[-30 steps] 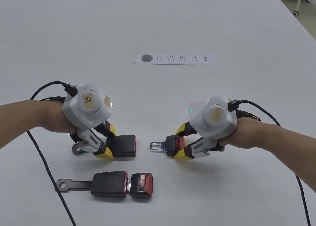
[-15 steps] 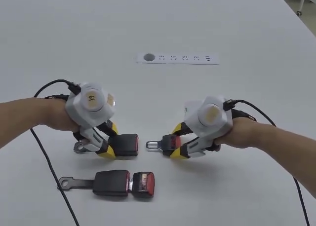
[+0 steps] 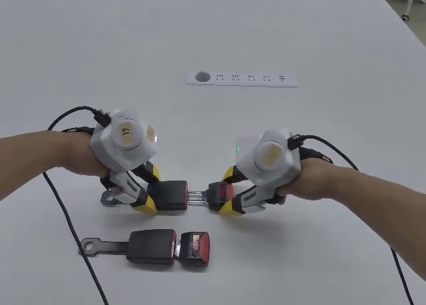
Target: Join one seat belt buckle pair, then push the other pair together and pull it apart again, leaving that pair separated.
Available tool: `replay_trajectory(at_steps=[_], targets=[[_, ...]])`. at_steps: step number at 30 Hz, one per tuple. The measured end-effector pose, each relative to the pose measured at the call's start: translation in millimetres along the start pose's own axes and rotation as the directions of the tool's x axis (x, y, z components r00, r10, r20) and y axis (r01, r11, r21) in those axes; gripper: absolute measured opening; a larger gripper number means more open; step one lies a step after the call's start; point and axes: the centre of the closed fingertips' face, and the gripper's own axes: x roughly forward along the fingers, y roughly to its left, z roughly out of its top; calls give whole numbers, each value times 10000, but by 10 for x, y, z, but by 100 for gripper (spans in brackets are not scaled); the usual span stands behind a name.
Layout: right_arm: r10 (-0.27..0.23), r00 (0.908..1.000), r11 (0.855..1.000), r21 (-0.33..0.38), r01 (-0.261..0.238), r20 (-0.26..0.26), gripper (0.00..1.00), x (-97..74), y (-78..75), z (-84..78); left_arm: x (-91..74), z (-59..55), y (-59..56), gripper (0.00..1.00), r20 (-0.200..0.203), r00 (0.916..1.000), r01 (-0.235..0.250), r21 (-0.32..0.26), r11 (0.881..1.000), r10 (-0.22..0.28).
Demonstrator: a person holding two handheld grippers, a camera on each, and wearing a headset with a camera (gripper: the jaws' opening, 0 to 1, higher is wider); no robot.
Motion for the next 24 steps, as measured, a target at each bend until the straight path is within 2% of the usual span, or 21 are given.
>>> replay_trajectory(at_steps=[8,11,24], targets=[[-57,9999,10000,-25,57,129,31,59,30,111,1,1,-3,32,28,10000,-31,11,10000,31],[-103,9999,9999,26,103,82,31,70,9,75,2,4,-12,32,64,10000,-38,24,10000,38],[-239,9995,9995,204,235,215,31,52,33,97,7,-16,1,32,97,9998,-174,170,9997,172]])
